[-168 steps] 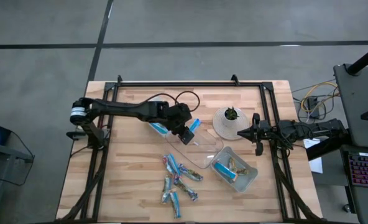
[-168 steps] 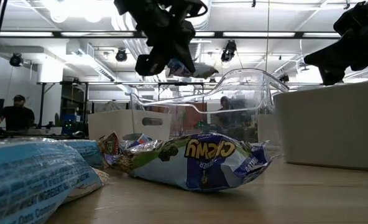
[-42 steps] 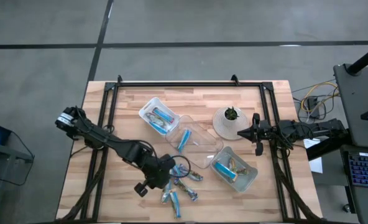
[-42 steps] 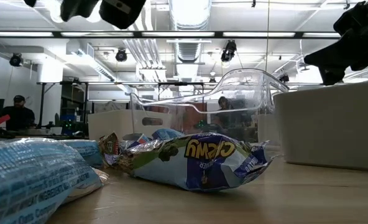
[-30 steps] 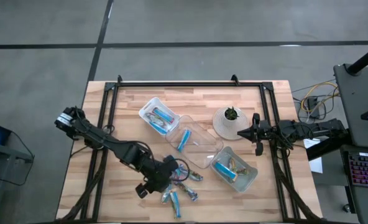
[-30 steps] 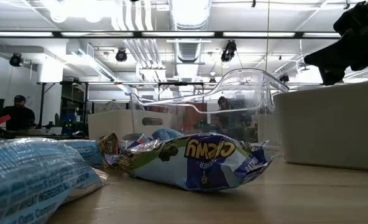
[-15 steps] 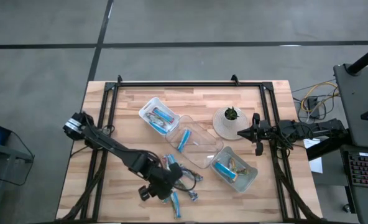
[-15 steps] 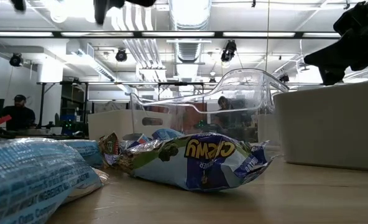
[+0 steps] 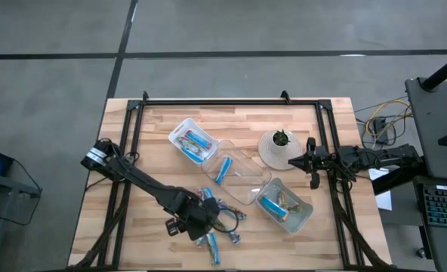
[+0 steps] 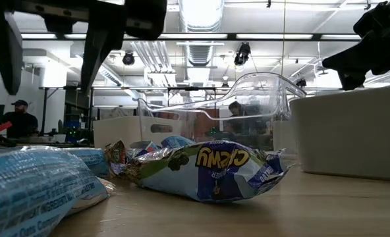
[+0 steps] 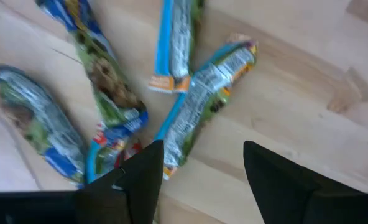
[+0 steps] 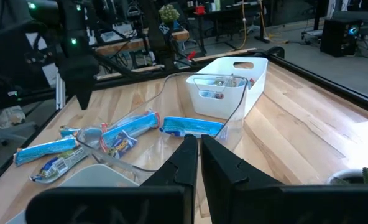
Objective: Pick and place Granola Bars by type
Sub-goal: Put the orange granola bar into the gray bin
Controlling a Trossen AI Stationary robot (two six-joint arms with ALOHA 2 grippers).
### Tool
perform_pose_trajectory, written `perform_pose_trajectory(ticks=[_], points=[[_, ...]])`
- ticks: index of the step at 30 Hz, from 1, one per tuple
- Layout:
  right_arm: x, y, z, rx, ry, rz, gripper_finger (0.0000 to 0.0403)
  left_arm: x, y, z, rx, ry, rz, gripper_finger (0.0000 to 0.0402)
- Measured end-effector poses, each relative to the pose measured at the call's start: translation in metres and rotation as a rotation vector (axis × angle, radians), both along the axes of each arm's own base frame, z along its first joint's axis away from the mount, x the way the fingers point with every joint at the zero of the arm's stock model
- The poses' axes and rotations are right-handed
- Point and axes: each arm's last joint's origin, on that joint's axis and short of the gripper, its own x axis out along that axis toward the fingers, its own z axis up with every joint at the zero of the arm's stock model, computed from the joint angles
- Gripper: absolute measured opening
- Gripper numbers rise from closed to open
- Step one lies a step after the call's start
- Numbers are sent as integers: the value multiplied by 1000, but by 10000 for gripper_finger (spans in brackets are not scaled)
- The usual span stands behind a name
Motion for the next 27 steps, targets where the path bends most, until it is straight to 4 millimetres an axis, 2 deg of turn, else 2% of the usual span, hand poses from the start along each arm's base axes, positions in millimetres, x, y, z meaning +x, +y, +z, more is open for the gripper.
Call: perform_pose_trajectory(ticks=[7, 16, 27], points=[[0, 0, 0, 0, 0, 0, 13, 0, 0, -8, 26, 34, -6, 203], [0, 0, 0, 0, 0, 0, 13, -2, -8, -19, 151, 3, -196, 203], [0, 0, 0, 0, 0, 0, 13, 0, -16, -24, 163, -34, -286, 202]])
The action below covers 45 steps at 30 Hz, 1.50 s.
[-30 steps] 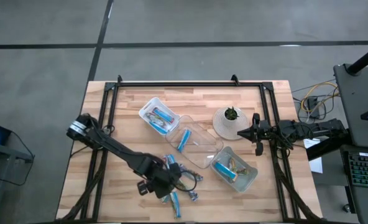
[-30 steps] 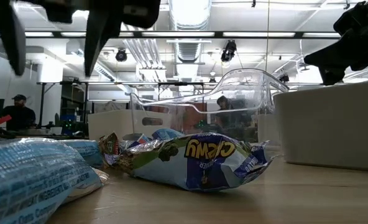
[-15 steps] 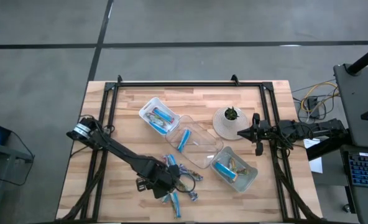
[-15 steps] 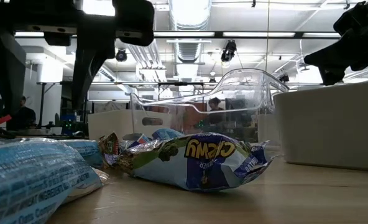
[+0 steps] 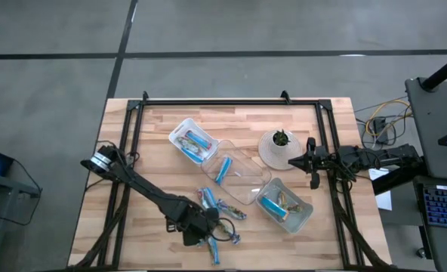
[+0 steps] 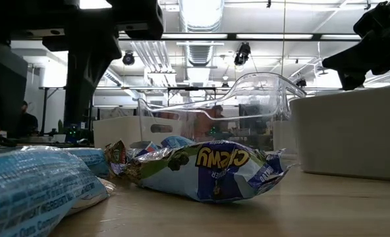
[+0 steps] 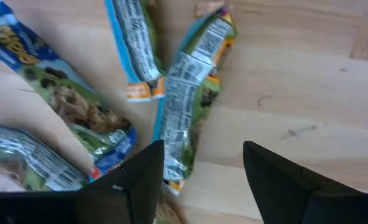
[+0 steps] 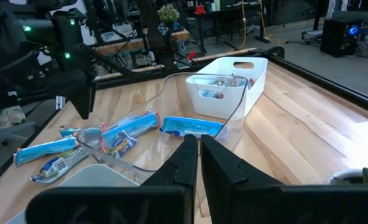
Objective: Pick and place Granola Bars by type
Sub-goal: Put the orange granola bar into the gray bin
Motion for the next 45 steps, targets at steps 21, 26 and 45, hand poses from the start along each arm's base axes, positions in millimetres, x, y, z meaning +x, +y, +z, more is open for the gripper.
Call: perform_pose_trajectory(ticks=[21, 26, 45], points=[[0, 0, 0, 0, 0, 0, 13, 25, 10, 6, -26, -14, 66, 201], [0, 0, 0, 0, -1, 0, 13, 32, 8, -1, -11, 29, 113, 201], [0, 0, 0, 0, 0, 0, 13, 17, 1, -11, 59, 87, -44, 201]])
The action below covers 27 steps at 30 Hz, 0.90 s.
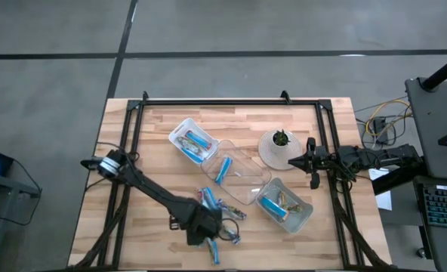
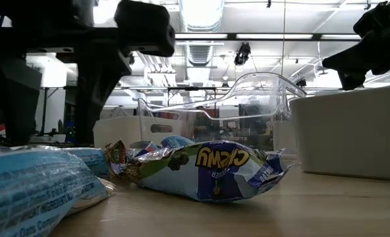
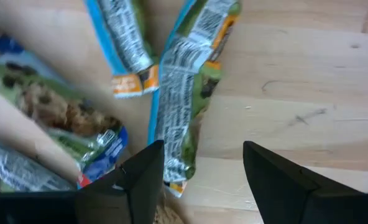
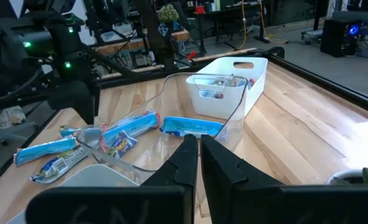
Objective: Pick and place Granola Bars by type
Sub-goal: Put the orange granola bar into the gray bin
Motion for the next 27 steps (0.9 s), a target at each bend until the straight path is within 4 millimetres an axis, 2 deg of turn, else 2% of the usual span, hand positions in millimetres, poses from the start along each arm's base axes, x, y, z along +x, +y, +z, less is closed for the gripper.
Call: perform_pose_trajectory(ticks=[10, 21, 27], points=[[0, 0, 0, 0, 0, 0, 13, -6, -7, -6, 30, -20, -91, 201], [0, 0, 0, 0, -1, 0, 13, -9, -6, 13, 56, -104, -85, 201], [0, 0, 0, 0, -1, 0, 13, -7, -5, 9, 43, -115, -115, 201]])
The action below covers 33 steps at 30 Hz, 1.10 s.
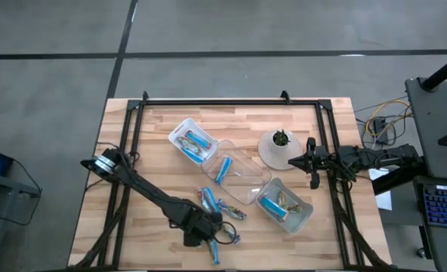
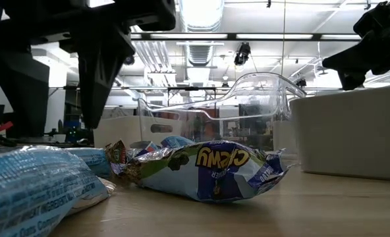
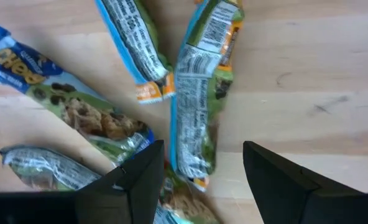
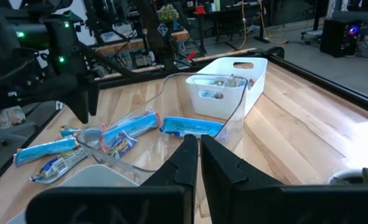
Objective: Pick and place Granola Bars by type
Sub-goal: Put the orange granola bar into the gray bin
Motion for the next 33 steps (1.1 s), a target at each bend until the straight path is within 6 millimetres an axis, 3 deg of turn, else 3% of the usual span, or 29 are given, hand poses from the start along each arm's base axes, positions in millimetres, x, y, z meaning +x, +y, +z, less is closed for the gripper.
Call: perform_pose_trajectory(ticks=[19, 33], points=[[0, 0, 0, 0, 1, 0, 13, 0, 12, -35, -16, -32, 4, 201], [0, 0, 0, 0, 1, 0, 13, -4, 15, -42, -33, -7, 61, 189]])
